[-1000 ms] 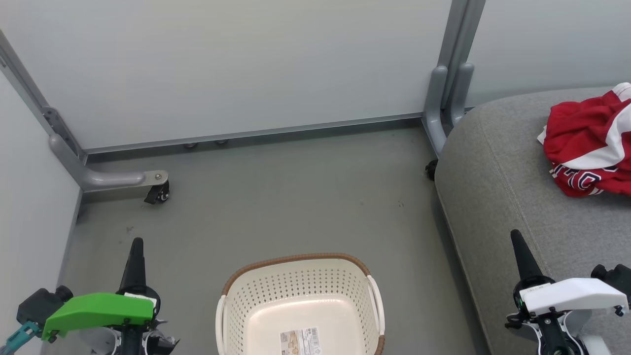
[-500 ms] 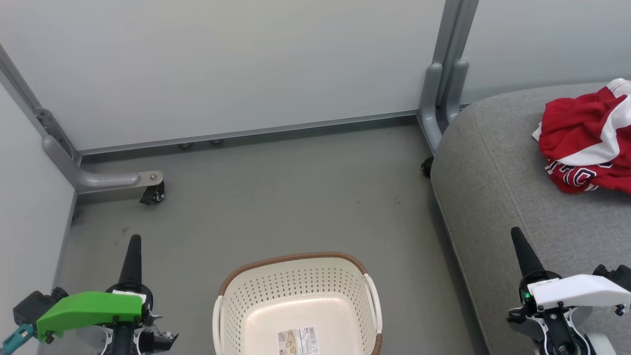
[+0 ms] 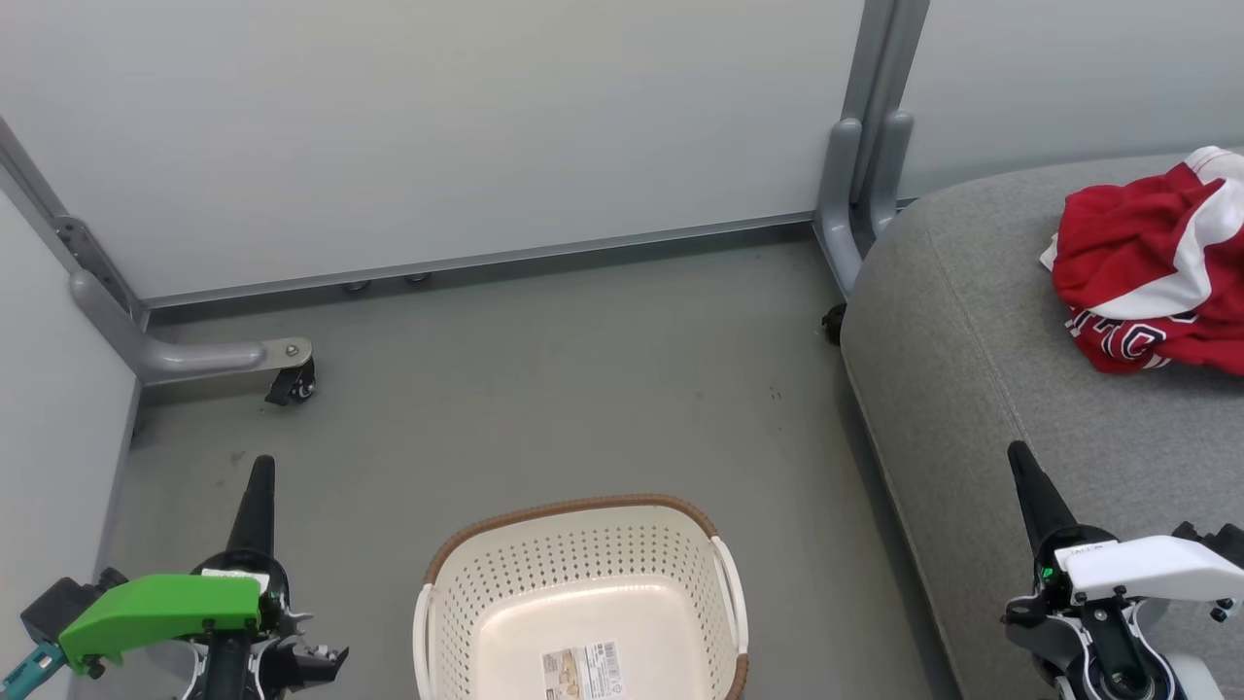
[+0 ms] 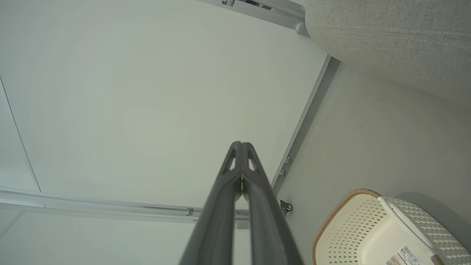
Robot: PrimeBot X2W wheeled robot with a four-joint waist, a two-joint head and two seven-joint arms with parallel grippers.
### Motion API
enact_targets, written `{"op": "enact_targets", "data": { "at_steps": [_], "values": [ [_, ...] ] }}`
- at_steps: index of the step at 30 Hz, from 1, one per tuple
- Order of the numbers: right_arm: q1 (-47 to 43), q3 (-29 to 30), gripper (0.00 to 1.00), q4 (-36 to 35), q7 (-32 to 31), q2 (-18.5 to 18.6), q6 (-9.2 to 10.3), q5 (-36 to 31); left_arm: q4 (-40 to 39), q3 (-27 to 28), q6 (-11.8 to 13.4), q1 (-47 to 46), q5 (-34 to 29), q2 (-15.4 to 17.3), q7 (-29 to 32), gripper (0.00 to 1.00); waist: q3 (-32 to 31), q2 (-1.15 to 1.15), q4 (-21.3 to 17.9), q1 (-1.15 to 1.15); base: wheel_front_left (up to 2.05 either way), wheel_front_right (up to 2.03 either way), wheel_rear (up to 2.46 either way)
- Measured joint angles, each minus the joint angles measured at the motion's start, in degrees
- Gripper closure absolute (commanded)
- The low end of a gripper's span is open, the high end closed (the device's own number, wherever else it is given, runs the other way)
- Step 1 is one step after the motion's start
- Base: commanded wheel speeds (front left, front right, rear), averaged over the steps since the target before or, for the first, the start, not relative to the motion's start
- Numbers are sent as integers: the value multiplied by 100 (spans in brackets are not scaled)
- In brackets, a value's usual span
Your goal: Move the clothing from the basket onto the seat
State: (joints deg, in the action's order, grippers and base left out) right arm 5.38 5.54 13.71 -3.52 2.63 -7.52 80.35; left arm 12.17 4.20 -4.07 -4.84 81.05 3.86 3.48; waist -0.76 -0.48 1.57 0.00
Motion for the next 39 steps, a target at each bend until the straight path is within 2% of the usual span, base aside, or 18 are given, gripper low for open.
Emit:
{"op": "enact_targets", "data": {
  "at_steps": [30, 39],
  "values": [
    [147, 90, 100, 97, -302, 19, 0, 1191, -40, 245, -97, -109, 1121, -98, 303, 100, 68, 0, -158, 0, 0, 0, 0],
    [147, 92, 100, 102, -302, 20, 0, 1196, -40, 247, -97, -110, 1122, -101, 308, 100, 68, 0, -159, 0, 0, 0, 0]
  ]
}}
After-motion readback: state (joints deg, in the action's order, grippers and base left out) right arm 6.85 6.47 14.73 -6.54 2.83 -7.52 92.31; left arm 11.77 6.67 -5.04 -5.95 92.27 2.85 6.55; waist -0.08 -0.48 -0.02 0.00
